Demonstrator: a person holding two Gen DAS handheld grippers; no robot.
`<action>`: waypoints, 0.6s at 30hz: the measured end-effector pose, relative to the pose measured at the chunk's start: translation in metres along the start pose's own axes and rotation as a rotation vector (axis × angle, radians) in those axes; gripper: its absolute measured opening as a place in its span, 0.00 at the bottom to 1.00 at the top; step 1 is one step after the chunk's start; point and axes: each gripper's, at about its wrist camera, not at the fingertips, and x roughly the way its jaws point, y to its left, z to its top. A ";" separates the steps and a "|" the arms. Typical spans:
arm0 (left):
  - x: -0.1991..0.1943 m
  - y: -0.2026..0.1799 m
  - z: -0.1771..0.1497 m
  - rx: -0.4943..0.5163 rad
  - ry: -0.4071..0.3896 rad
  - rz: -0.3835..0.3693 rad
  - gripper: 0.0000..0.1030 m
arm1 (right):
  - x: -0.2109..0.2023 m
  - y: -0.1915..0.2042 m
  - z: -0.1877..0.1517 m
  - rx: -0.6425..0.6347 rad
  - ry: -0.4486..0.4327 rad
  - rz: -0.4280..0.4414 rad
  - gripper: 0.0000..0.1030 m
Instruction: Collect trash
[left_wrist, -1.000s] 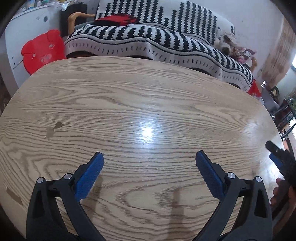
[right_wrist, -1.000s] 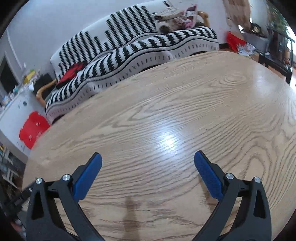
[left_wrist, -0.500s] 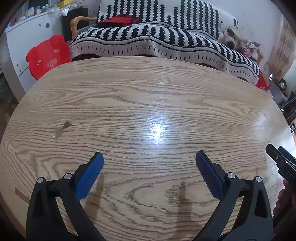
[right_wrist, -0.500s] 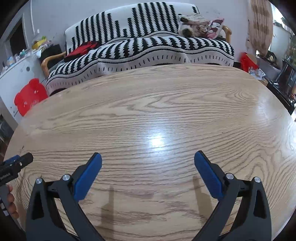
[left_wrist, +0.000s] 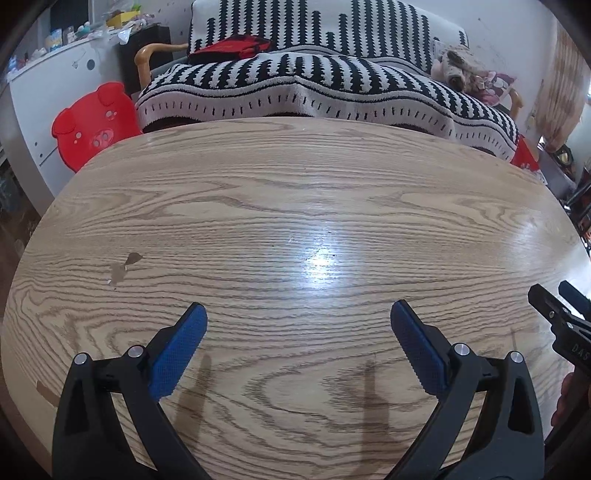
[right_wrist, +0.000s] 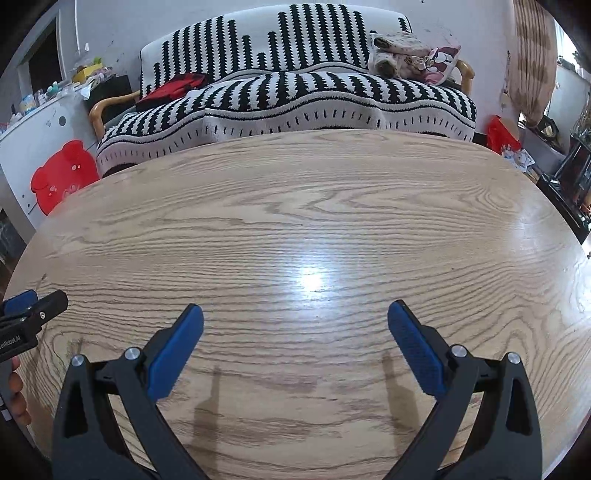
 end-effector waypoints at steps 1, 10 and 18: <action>0.000 -0.001 0.000 0.004 -0.001 0.003 0.94 | -0.001 0.000 0.000 -0.004 -0.001 -0.003 0.94; 0.000 -0.002 0.000 0.003 0.002 0.004 0.94 | -0.002 0.002 0.000 -0.036 -0.005 -0.014 0.93; -0.001 -0.002 0.000 0.001 0.002 -0.001 0.94 | -0.001 0.001 -0.001 -0.037 -0.001 -0.010 0.93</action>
